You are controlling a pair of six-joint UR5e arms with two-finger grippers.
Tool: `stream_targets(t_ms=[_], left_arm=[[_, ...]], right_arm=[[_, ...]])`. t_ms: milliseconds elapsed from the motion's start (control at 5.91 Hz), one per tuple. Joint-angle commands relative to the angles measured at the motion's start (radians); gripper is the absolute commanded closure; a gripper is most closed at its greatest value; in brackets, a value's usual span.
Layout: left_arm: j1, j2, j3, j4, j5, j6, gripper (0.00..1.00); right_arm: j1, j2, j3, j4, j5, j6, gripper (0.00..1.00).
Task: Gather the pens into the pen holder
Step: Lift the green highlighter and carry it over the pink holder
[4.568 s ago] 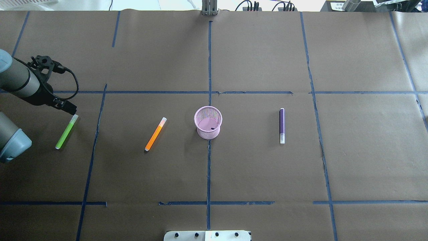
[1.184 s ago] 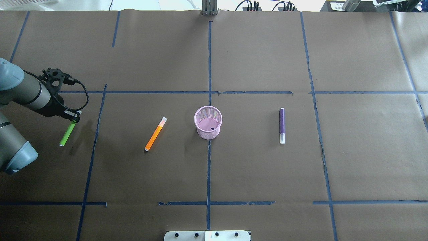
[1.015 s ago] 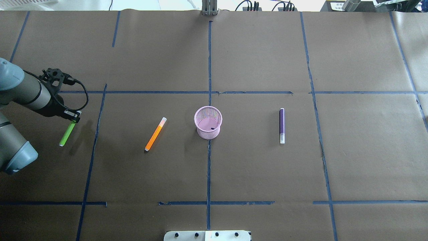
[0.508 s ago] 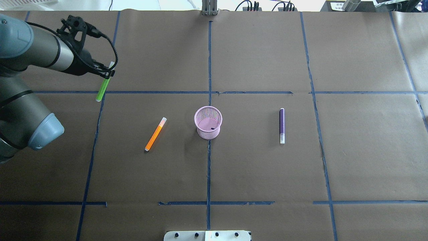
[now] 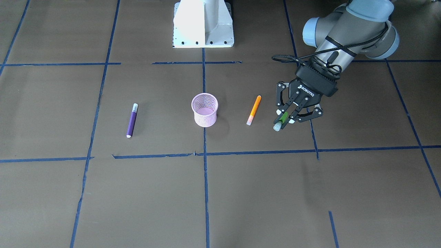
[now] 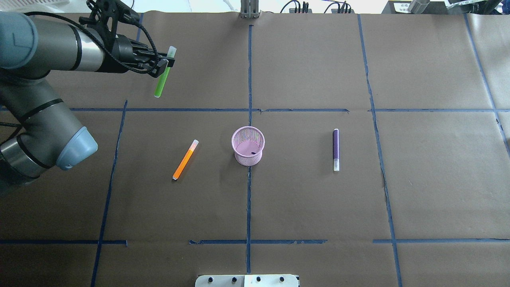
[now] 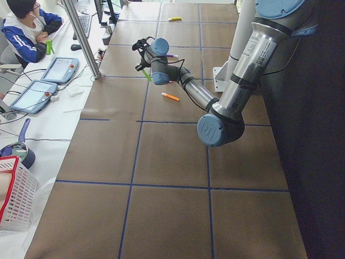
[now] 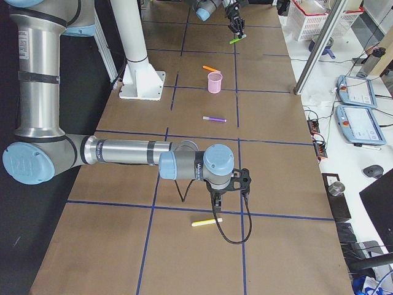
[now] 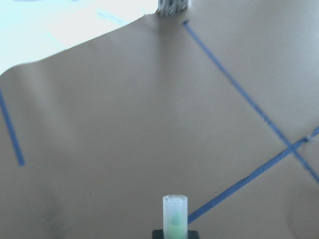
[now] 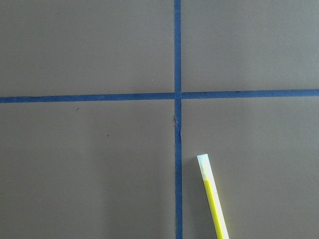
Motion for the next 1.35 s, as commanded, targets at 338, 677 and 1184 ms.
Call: stream_targets(t_ms=[338,677,1184], left_arm=[[0.214,-0.007,0.121,-0.517,0.325,-0.016,1.0],[0.32,-0.013,0.127,-0.608,0.456,-0.057,1.0],[0.423,-0.083,0.252,-0.711,0.628,-0.058,1.0]], right_arm=[[0.0,0.008,-0.009,-0.003,0.0,0.002,0.0],[0.0,0.008,-0.009,-0.003,0.002,0.004,0.0],[0.0,0.008,-0.009,-0.003,0.002,0.004,0.0]])
